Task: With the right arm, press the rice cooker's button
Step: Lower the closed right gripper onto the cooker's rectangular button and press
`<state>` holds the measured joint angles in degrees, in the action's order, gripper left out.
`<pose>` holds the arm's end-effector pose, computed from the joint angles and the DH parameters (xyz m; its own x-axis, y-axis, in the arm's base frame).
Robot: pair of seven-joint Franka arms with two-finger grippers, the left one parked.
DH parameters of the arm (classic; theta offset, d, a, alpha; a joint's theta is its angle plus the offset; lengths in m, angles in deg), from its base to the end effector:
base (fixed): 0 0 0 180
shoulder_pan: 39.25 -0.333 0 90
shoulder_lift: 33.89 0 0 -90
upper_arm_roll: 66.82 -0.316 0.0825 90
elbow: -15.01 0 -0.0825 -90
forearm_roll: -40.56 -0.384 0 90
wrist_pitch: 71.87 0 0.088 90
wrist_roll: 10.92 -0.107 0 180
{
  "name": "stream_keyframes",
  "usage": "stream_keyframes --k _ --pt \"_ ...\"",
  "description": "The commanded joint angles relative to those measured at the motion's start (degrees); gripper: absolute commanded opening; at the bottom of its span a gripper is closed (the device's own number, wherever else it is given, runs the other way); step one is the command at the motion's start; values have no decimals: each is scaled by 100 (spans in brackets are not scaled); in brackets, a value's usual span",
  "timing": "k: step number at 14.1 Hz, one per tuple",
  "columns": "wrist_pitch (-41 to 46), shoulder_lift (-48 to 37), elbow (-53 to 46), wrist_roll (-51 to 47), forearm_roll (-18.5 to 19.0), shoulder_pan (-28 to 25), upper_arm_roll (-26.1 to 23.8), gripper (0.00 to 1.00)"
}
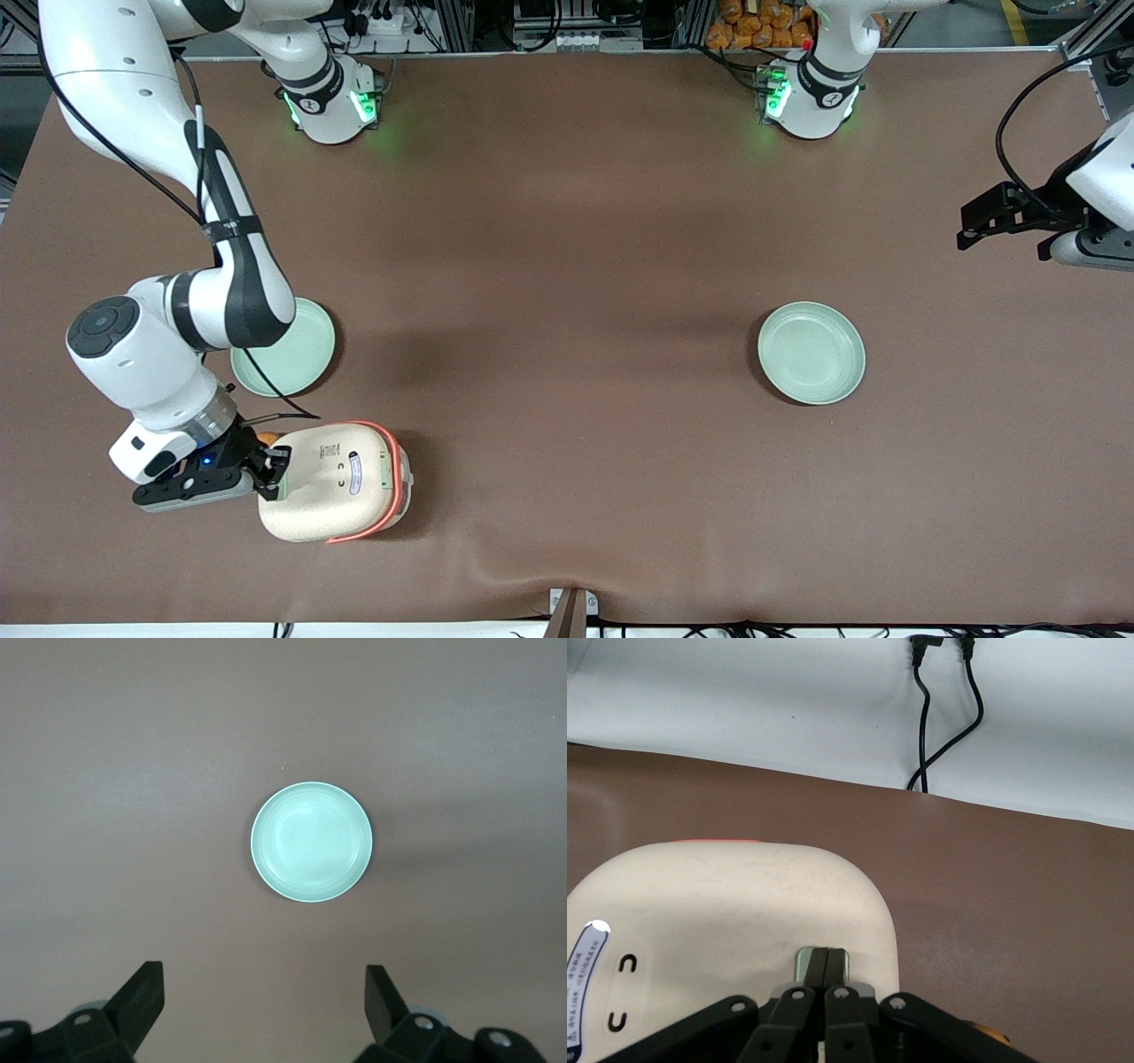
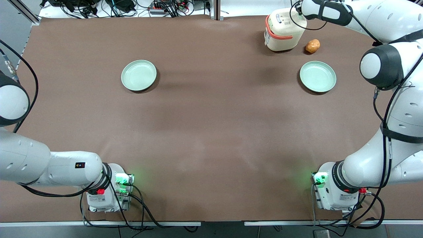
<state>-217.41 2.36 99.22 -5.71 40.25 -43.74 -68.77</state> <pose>0.7471 0.0788 0.3561 0.8888 0.1727 0.4244 0.1843 -0.9828 0.0138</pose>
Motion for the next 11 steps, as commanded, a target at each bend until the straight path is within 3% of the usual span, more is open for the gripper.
stream_keyframes --k 1,11 --pt "-168 127 -36 146 83 27 -16 0" --pt "-150 145 70 146 100 19 -16 0"
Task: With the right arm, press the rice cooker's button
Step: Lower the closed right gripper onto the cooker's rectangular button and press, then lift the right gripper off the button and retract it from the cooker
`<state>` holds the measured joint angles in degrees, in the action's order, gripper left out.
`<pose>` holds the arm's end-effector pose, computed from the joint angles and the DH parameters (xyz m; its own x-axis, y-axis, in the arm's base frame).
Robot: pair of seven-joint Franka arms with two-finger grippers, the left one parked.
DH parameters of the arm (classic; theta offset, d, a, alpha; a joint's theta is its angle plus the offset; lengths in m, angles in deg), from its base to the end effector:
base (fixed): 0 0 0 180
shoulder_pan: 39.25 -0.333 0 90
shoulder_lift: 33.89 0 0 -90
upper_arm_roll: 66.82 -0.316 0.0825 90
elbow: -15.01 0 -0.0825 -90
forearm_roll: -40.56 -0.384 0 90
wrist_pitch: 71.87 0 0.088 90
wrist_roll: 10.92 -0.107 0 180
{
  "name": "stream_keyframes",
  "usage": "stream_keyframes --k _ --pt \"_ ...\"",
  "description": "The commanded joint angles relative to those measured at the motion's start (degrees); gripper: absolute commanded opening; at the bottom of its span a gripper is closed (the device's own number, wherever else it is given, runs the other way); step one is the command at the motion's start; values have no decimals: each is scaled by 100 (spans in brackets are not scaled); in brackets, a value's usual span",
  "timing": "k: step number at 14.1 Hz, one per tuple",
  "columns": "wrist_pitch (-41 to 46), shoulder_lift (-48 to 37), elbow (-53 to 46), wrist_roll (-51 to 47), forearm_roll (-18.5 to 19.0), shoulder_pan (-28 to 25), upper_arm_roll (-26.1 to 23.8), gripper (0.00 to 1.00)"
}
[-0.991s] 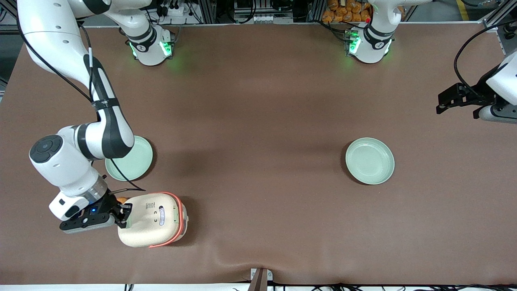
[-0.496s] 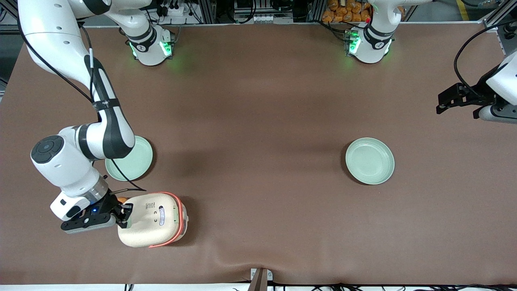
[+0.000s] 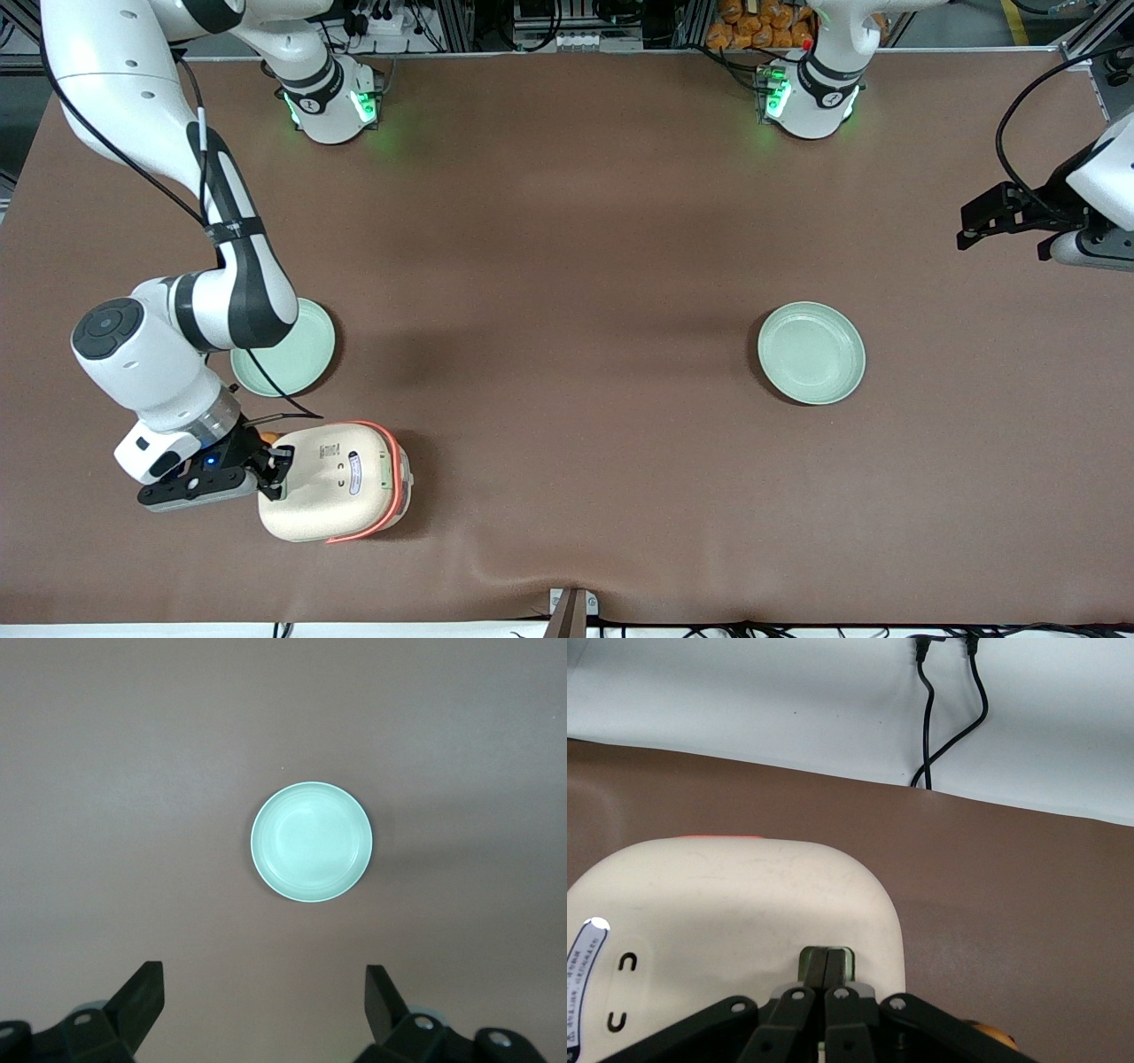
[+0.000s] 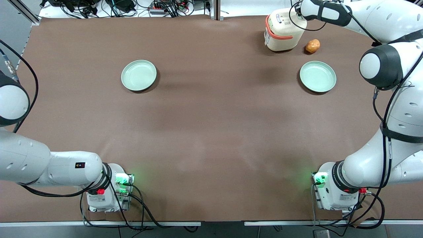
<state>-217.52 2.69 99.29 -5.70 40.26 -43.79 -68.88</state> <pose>0.7469 0.0806 0.3514 0.8905 0.1748 0.4200 0.1870 -0.9823 0.0123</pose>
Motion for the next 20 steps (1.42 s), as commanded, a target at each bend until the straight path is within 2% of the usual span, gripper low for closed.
stream_keyframes --k 1,4,8,9,13,14,15,17,20 --pt "-139 86 36 146 118 6 -5 0" --pt "70 -54 -236 137 83 -20 -14 0" --pt "1361 -598 -421 85 39 -64 -49 0" --pt "1607 -765 -421 85 30 -82 -58 9" --pt "2522 -1311 -421 -37 12 -82 -216 61" --pt "2585 -1381 -421 -160 -5 -82 -216 77" --pt "2594 -1451 -421 -275 -14 -82 -216 100" --pt "2759 -1688 -369 -355 -5 -82 -216 100" --pt "3882 -2110 -368 -399 12 -47 -216 100"
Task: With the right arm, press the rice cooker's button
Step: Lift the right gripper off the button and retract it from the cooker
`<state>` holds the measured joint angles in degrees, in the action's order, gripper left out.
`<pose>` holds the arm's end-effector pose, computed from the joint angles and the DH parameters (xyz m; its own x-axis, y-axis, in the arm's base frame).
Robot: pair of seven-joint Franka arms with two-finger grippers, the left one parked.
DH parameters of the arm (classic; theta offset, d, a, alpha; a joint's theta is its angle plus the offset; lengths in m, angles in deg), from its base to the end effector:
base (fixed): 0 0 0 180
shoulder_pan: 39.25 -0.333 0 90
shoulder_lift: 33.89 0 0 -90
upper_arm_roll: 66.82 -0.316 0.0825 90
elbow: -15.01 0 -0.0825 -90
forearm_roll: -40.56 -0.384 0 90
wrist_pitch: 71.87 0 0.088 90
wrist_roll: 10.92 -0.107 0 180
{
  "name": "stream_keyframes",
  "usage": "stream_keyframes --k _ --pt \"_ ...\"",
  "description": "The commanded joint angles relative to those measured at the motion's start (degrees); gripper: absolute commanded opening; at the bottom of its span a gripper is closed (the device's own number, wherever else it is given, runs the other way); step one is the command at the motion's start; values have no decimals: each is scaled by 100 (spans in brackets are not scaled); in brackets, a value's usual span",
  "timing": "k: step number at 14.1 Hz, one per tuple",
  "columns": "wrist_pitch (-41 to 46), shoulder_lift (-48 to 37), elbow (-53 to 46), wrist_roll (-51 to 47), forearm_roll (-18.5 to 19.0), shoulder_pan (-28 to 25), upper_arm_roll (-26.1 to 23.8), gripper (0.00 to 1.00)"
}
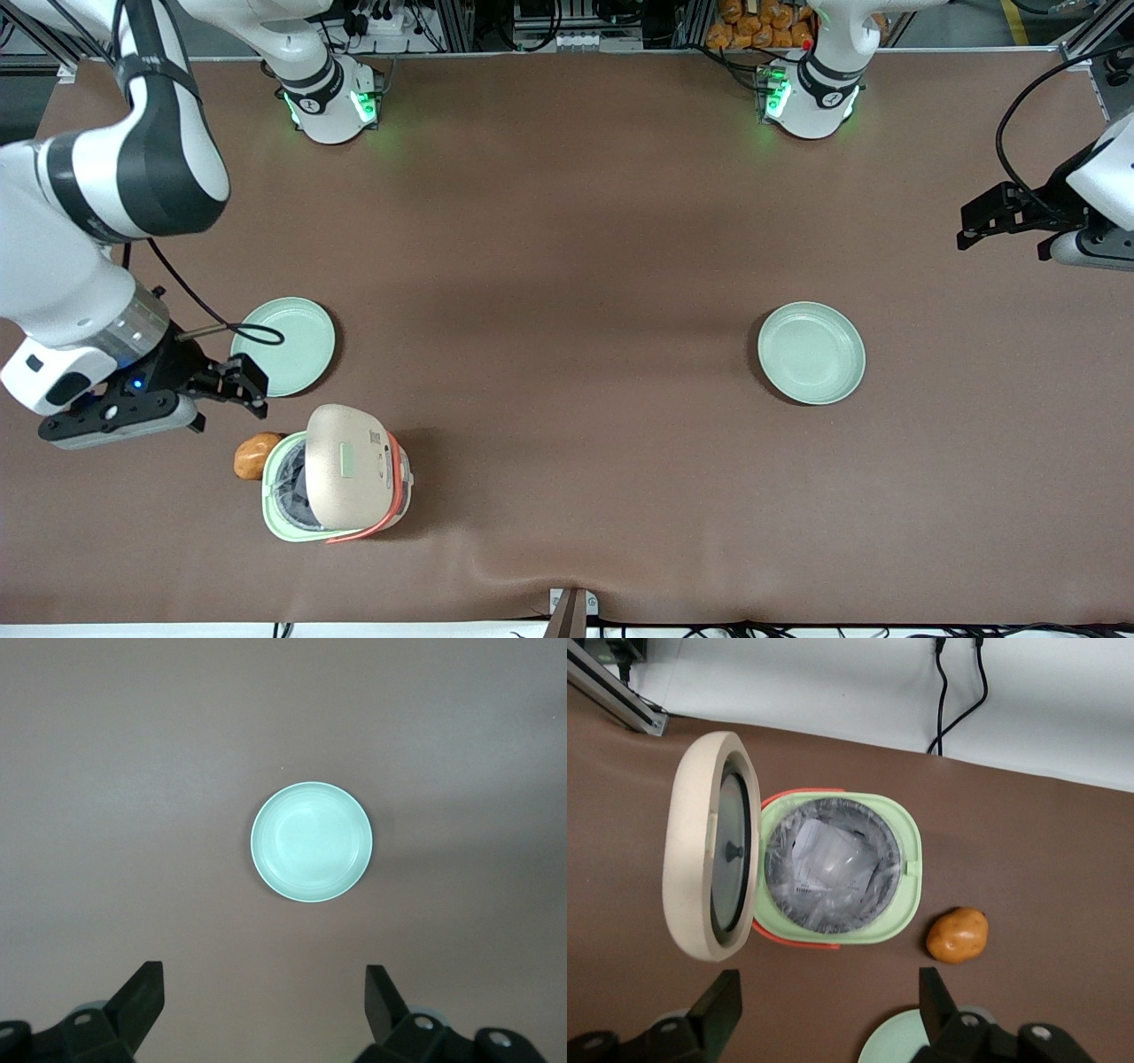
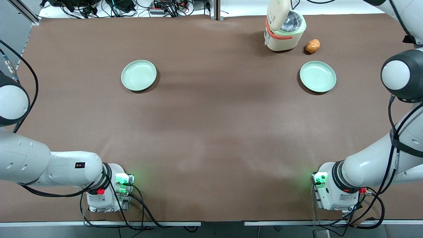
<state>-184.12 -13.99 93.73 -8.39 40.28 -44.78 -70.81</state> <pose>0.6795 0.1063 0.5433 0.9521 0.1928 0.2373 0.2027 -0.9791 -0.0181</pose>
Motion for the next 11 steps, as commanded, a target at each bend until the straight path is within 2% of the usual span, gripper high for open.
stream_keyframes --k 1,7,9,11 --pt "946 -608 188 -165 10 95 -23 100" --pt "3899 -1576 135 -1202 71 165 -23 100" --pt "4166 -1708 135 -1089 -8 428 30 100" --pt "4123 -1814 135 -572 53 508 231 100"
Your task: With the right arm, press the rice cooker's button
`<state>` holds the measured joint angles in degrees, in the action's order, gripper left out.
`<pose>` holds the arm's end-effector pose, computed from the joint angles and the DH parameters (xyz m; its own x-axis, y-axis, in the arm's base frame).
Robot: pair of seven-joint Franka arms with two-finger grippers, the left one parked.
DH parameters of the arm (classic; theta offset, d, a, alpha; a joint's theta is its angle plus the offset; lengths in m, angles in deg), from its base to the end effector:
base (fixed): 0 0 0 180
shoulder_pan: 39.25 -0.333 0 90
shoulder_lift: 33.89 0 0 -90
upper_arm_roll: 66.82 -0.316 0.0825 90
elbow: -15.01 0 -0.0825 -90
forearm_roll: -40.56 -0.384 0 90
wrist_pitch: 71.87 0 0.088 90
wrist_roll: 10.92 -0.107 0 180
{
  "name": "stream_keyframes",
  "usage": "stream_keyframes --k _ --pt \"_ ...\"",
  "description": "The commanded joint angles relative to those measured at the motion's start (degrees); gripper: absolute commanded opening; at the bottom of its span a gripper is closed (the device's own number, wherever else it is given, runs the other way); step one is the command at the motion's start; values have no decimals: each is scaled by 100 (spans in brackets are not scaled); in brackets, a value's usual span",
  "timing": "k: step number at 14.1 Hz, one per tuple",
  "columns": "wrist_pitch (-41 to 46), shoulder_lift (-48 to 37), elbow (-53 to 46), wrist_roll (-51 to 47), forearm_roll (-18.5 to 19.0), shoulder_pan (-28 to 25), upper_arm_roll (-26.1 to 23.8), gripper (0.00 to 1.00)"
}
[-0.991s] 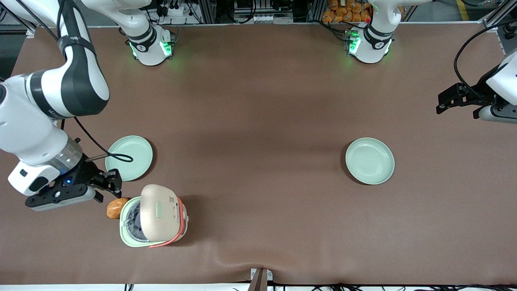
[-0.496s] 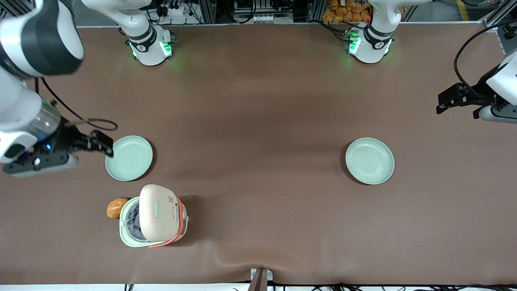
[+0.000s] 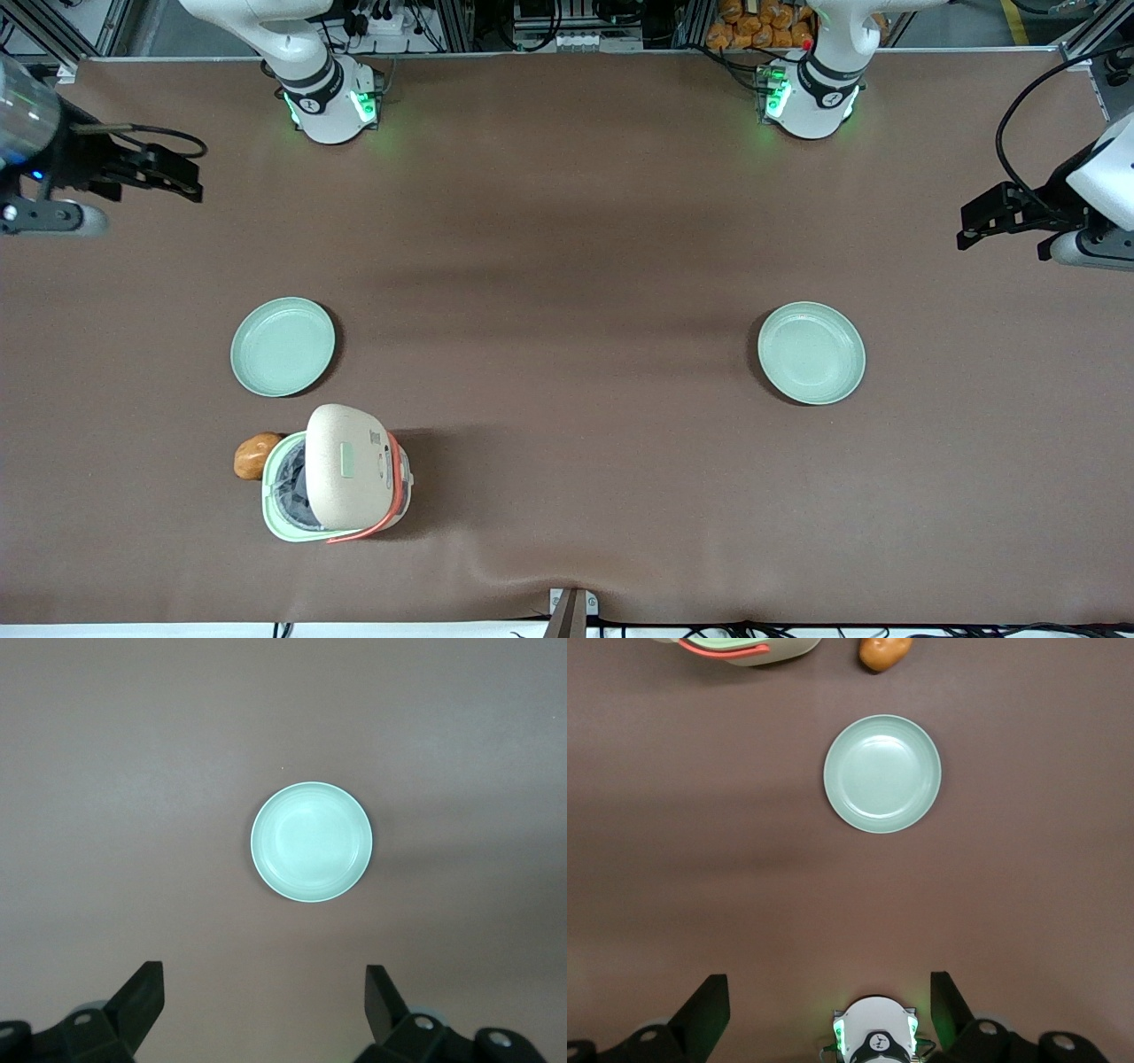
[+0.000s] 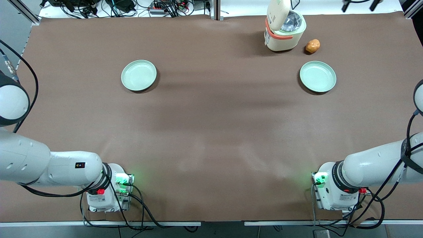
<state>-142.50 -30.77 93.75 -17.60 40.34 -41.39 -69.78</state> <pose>0.5314 0.0470 0.6580 0.9806 -0.0275 -0.1941 -0.0249 -0.9996 0.0161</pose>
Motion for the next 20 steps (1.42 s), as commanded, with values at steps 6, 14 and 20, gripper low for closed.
stream_keyframes --k 6,14,20 --pt "-593 -128 142 387 189 170 471 100" --pt "-558 -128 142 352 118 170 533 100" --pt "-558 -128 142 369 92 170 533 100"
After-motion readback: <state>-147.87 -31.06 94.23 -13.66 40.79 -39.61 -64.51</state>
